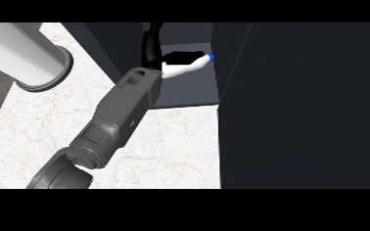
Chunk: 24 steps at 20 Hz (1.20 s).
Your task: Pick up the bottled water, place it into the cabinet and close the cabinet
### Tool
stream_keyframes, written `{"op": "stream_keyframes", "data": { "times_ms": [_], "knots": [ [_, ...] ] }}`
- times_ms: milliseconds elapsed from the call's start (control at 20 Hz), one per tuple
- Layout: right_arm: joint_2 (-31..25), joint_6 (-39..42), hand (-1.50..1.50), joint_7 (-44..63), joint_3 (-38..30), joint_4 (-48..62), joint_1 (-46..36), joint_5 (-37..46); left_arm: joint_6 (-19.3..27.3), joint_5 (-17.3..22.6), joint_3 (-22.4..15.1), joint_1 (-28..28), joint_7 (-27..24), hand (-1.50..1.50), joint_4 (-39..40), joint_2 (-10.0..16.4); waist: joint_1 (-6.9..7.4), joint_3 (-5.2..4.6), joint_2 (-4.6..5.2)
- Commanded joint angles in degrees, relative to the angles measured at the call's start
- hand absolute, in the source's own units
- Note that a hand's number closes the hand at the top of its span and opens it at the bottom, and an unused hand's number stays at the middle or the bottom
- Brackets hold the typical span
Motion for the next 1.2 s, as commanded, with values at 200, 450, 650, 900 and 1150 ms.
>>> {"op": "stream_keyframes", "data": {
  "times_ms": [200,450,650,900,1150],
  "knots": [
    [0.5,-0.2,-1.5,1.8,-1.4,-5.3,1.2,-0.1,-4.4,2.4,0.9,-1.0,-5.9,-1.5,-3.0,-0.3,0.02,0.05,-0.55],
    [0.3,-2.5,-1.5,4.5,-0.7,-7.8,0.5,-1.2,-4.0,5.6,-1.7,0.1,-4.6,-1.5,-6.7,-0.3,0.59,0.06,-0.98],
    [-1.9,-4.6,-1.5,6.3,-3.8,-8.4,-0.1,-4.4,-4.1,8.9,-5.4,6.4,-7.3,-1.5,-11.4,-0.3,1.09,0.03,-1.28],
    [1.7,-3.6,-1.5,4.7,-2.8,-9.3,0.6,-1.4,-2.3,13.7,-12.1,11.4,-4.6,-1.5,-21.7,-0.3,1.84,0.06,-1.62],
    [2.7,-5.3,-1.5,6.7,-0.6,-11.0,1.1,0.3,-0.9,15.9,-20.5,22.5,-4.9,-1.5,-33.2,-0.3,2.8,0.02,-1.68]
  ]
}}
